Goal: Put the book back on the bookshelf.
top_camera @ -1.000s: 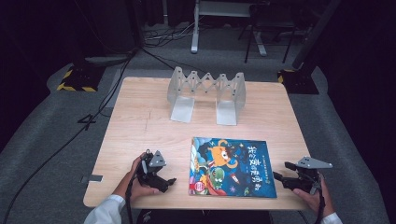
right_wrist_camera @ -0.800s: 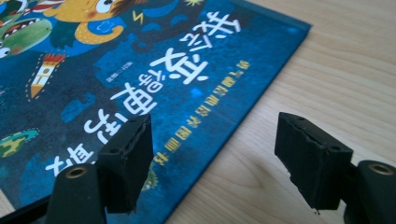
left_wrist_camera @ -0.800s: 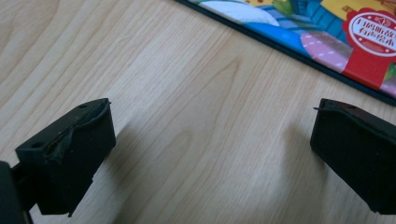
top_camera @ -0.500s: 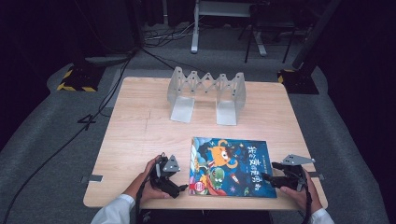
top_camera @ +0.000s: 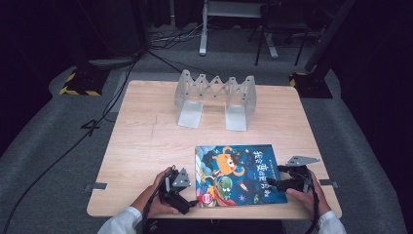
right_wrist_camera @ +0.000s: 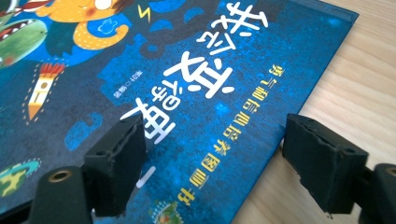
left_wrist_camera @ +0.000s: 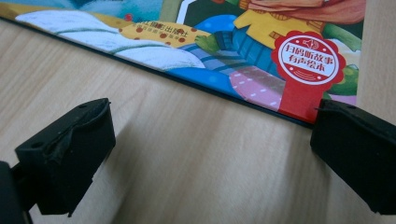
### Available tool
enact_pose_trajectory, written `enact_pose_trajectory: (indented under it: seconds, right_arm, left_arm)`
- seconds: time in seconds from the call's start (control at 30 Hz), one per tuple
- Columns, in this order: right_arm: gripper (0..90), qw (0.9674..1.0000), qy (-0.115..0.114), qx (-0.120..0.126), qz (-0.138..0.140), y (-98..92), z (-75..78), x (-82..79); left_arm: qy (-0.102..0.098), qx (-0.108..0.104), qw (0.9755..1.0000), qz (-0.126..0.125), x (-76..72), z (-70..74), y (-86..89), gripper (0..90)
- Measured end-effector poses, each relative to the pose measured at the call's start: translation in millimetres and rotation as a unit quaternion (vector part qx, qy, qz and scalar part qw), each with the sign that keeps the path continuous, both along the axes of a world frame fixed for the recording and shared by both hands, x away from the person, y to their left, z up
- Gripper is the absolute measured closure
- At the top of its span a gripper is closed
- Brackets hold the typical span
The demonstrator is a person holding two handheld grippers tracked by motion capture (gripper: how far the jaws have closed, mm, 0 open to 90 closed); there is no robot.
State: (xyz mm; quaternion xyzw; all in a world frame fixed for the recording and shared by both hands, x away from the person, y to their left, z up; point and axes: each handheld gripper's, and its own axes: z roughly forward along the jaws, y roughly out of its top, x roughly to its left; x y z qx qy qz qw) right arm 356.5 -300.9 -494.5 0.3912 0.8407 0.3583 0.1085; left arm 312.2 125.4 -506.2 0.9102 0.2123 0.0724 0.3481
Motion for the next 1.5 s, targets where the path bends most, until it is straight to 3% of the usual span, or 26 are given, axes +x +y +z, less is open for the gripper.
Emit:
enact_pose_trajectory:
  seconds: [0.13, 0.17, 0.23, 0.27, 0.4, 0.53, 0.63, 0.73, 0.83, 0.87, 1.1, 1.33, 1.4, 1.5]
  right_arm:
    - [19.2, 0.9997, 0.006, -0.019, 0.013, 15.6, 3.0, 10.2]
    - [17.4, 0.9992, 0.002, -0.036, 0.020, 29.0, 5.3, 17.3]
    - [16.7, 0.9989, -0.001, -0.041, 0.022, 33.9, 5.6, 19.7]
    - [15.7, 0.9984, -0.005, -0.048, 0.028, 46.3, 6.1, 25.7]
    - [15.0, 0.9982, -0.009, -0.042, 0.041, 66.4, 4.9, 34.8]
    - [14.8, 0.9986, -0.020, -0.032, 0.036, 78.1, 2.5, 40.7]
    - [18.4, 0.9987, -0.029, -0.029, 0.030, 76.8, 2.4, 38.1]
    - [24.9, 0.9978, -0.050, -0.039, 0.019, 63.7, 4.3, 22.5]
    - [25.4, 0.9978, -0.054, -0.032, 0.020, 49.1, 3.0, 7.5]
    - [26.3, 0.9982, -0.052, -0.025, 0.015, 37.3, 2.8, -4.7]
    - [26.4, 0.9988, -0.040, -0.005, 0.027, 15.5, -0.7, -36.4]
    - [26.6, 0.9981, -0.039, -0.008, 0.047, 18.4, -5.6, -40.4]
    - [26.1, 0.9975, -0.044, -0.014, 0.052, 20.7, -6.1, -41.4]
    - [24.8, 0.9971, -0.046, -0.017, 0.057, 21.7, -6.2, -40.2]
  left_arm:
    - [0.000, -0.002, 1.0000, 0.008, -9.2, -0.3, 4.1, 0.3]
    - [0.001, -0.001, 1.0000, 0.009, -12.1, -0.3, 5.6, 0.3]
    - [0.001, -0.002, 1.0000, 0.005, -15.8, -0.4, 8.3, 0.3]
    - [0.001, 0.000, 1.0000, -0.002, -19.4, -0.2, 13.1, 0.3]
    - [0.000, 0.000, 1.0000, 0.006, -22.1, -0.3, 22.8, 0.3]
    - [0.000, 0.002, 0.9993, 0.037, -16.9, 0.0, 46.9, 0.5]
    - [0.002, -0.002, 0.9988, 0.049, -12.2, 0.4, 54.3, 2.0]
    - [0.001, -0.006, 0.9989, 0.047, -6.6, 1.2, 58.1, 6.1]
    - [-0.003, -0.007, 0.9988, 0.049, -1.2, 2.3, 59.9, 10.1]
    - [-0.007, -0.008, 0.9985, 0.053, 4.3, 3.3, 61.0, 17.6]
    - [-0.011, -0.016, 0.9974, 0.070, 25.2, 7.1, 55.5, 16.4]
    - [-0.019, -0.023, 0.9977, 0.061, 57.7, 14.2, 45.7, 16.3]
    - [-0.006, -0.027, 0.9979, 0.059, 70.0, 12.9, 42.1, 16.2]
    - [-0.009, -0.020, 0.9979, 0.061, 81.5, 9.8, 37.4, 15.3]
